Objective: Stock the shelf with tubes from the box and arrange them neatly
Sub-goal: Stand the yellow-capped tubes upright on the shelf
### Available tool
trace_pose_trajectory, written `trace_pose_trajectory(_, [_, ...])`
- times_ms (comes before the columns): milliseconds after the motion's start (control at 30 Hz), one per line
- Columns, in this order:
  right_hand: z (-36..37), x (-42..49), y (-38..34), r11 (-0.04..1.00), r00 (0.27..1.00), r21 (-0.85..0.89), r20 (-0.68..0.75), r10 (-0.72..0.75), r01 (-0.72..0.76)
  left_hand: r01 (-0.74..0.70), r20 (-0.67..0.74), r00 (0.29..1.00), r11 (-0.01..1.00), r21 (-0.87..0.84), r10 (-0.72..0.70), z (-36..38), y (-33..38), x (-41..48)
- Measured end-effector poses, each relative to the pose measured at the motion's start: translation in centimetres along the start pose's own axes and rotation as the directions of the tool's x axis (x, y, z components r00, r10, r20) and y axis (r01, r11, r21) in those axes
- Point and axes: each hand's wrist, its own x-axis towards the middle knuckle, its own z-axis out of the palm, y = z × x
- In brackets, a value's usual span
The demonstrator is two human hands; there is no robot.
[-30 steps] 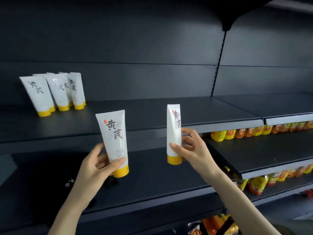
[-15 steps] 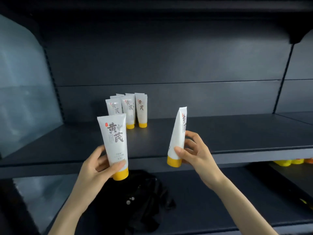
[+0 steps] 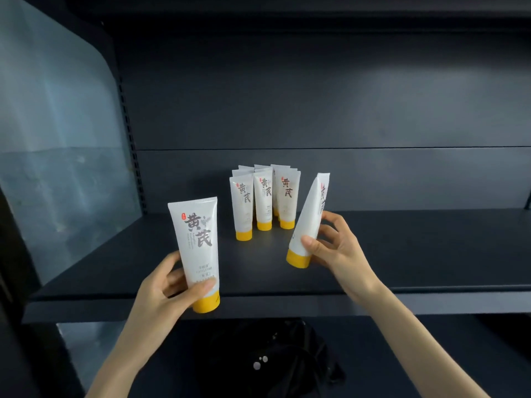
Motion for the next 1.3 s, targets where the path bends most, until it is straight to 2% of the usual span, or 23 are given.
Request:
trace_pose_trajectory(133, [0.8, 4.3, 0.7, 0.997, 1.000, -0.076, -0.014, -0.013, 0.012, -0.009, 0.006, 1.000, 1.000, -0.001, 0.009, 0.0, -0.2, 1.1])
trace_pose_trajectory(367, [2.4, 11.1, 4.4, 0.944, 0.996, -0.324, -0.078, 0.036, -0.059, -0.022, -0.009, 1.000, 0.999, 0.027, 0.023, 0.7, -0.3, 2.4])
trace_pose_trajectory(733, [4.0, 12.9, 7.2, 0.896, 0.996, -0.436, -0.063, 0.066, -0.087, -0.019, -0.075, 0.997, 0.999, 0.039, 0.022, 0.8, -1.5, 2.7])
trace_pose_trajectory(1300, [5.3, 14.4, 8.6, 0.854, 0.987, -0.503, -0.149, 0.062, -0.130, -0.003, -0.127, 0.992, 0.999, 0.052, 0.009, 0.9, -1.1, 2.3])
